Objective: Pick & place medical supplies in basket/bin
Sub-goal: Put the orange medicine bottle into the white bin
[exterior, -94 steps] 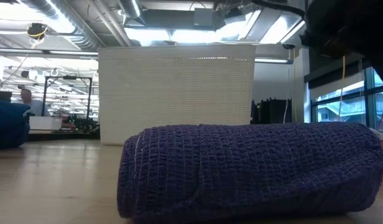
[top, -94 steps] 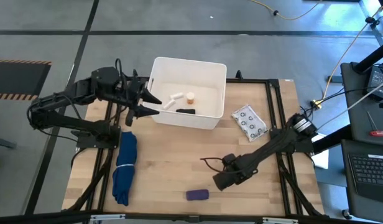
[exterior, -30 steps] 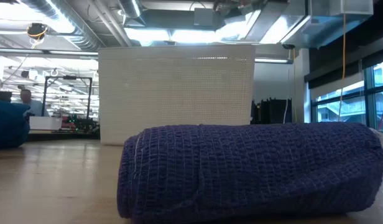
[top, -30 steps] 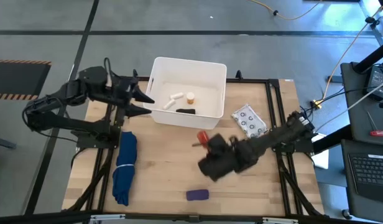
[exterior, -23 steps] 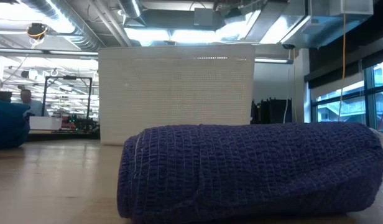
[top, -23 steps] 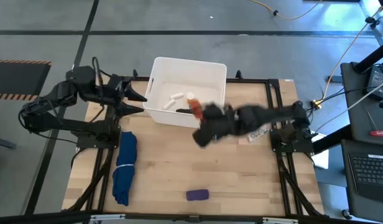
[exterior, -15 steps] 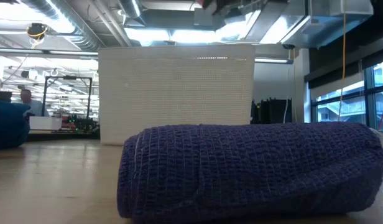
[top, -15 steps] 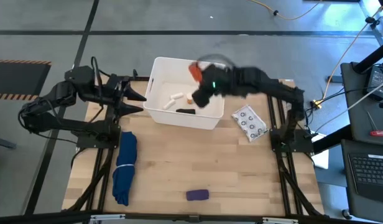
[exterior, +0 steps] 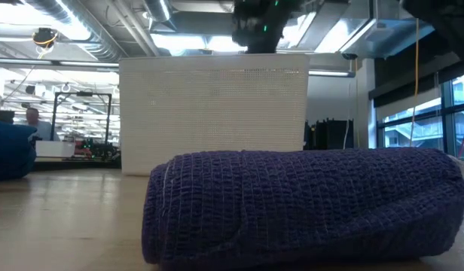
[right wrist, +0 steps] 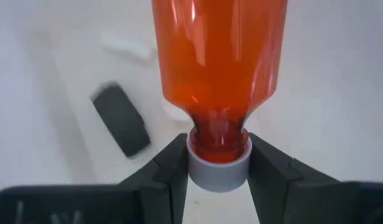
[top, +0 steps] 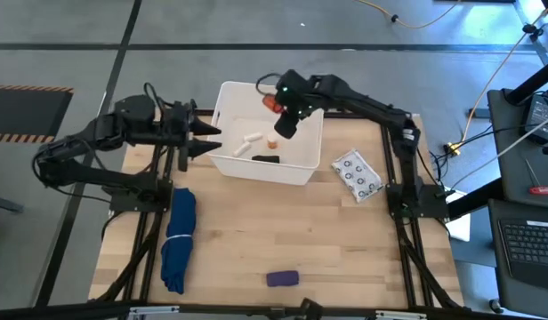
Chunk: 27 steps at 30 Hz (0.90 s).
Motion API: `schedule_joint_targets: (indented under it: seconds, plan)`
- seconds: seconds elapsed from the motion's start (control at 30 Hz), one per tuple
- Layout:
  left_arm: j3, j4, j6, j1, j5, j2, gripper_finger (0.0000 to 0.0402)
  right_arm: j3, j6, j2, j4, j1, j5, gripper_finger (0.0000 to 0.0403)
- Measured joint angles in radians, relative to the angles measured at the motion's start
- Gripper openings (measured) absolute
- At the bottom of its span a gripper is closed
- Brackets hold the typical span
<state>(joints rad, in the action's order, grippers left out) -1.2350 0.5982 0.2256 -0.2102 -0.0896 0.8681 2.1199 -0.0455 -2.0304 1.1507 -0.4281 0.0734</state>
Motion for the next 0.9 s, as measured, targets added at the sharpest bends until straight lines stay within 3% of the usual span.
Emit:
schedule_joint_targets:
  seconds: [0.13,0.33,0.53,0.9]
  plan:
    - [0.000,0.000,0.000,0.000,0.018,0.034,0.0200,-0.040,0.091,-0.054,0.000,-0.009,-0.005,0.0128]
    - [0.000,0.000,0.000,0.000,0.019,0.084,0.0200,-0.101,0.186,-0.124,0.006,-0.006,-0.099,0.0128]
    - [0.000,0.000,0.011,0.000,0.019,0.124,0.0200,-0.157,0.261,-0.175,-0.008,0.008,-0.102,0.0128]
    - [0.000,-0.002,0.026,0.000,0.018,0.163,0.0200,-0.171,0.264,-0.183,-0.041,0.014,-0.102,0.0153]
